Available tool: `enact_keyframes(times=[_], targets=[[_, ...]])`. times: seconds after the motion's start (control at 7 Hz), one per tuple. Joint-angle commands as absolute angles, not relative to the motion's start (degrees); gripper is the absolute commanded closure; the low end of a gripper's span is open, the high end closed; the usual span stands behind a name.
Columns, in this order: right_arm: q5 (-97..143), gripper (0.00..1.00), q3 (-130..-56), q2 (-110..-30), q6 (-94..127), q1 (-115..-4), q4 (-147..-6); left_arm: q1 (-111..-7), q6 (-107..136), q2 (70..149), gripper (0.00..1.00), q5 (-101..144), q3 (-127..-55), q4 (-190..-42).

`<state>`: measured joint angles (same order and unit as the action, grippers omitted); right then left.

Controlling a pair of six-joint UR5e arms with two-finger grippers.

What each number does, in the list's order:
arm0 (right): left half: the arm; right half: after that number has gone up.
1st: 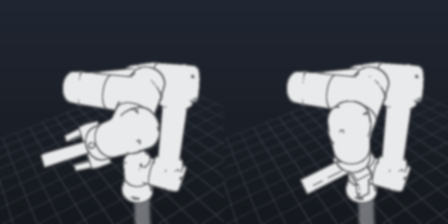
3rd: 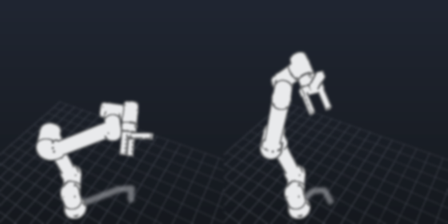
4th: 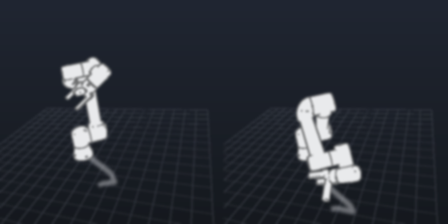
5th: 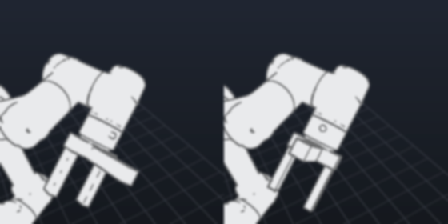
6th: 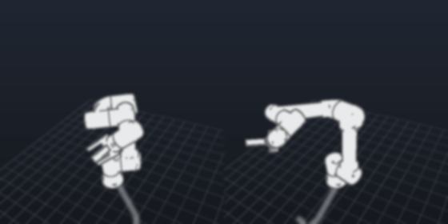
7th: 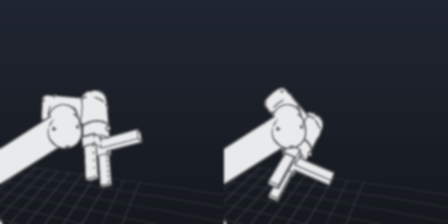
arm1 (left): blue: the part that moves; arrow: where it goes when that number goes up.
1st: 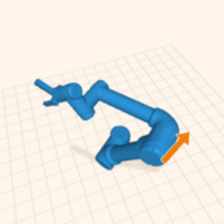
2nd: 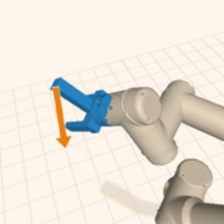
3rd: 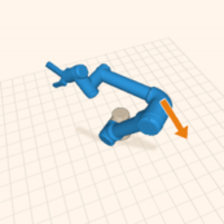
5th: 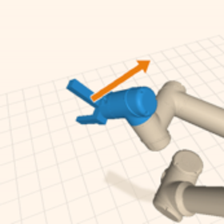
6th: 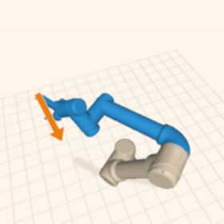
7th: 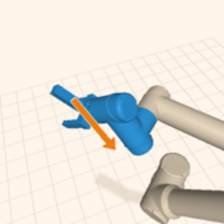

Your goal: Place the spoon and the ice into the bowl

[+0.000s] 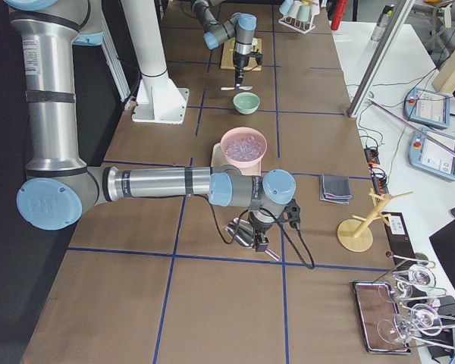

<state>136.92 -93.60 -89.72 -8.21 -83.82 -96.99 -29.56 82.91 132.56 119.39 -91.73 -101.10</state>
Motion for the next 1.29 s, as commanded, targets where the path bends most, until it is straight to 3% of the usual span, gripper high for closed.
enact_keyframes(times=[0.0,0.14,0.43,0.57,0.86,1.14], targets=[[137.02,0.01,-93.69,-89.74,-8.17,-83.85,-97.03,-28.74,83.67,135.96,0.97,117.69,-87.99,-100.99],[137.02,0.01,-93.69,-89.74,-8.17,-83.76,-97.03,-28.74,83.50,135.97,0.91,117.69,-87.72,-101.07],[137.11,0.01,-93.69,-89.74,-8.17,-83.85,-97.03,-28.83,83.58,135.88,0.19,117.60,-87.71,-101.42],[139.02,0.00,-93.60,-89.82,-7.83,-83.76,-97.03,-28.83,83.58,135.88,0.01,115.68,-88.06,-101.43],[141.49,0.00,-95.00,-89.82,-6.77,-82.71,-97.03,-29.79,83.76,134.49,0.00,115.22,-93.12,-100.99],[141.77,0.01,-103.49,-89.82,7.74,-77.29,-96.86,-31.89,83.32,124.51,0.01,115.84,-105.06,-100.90]])
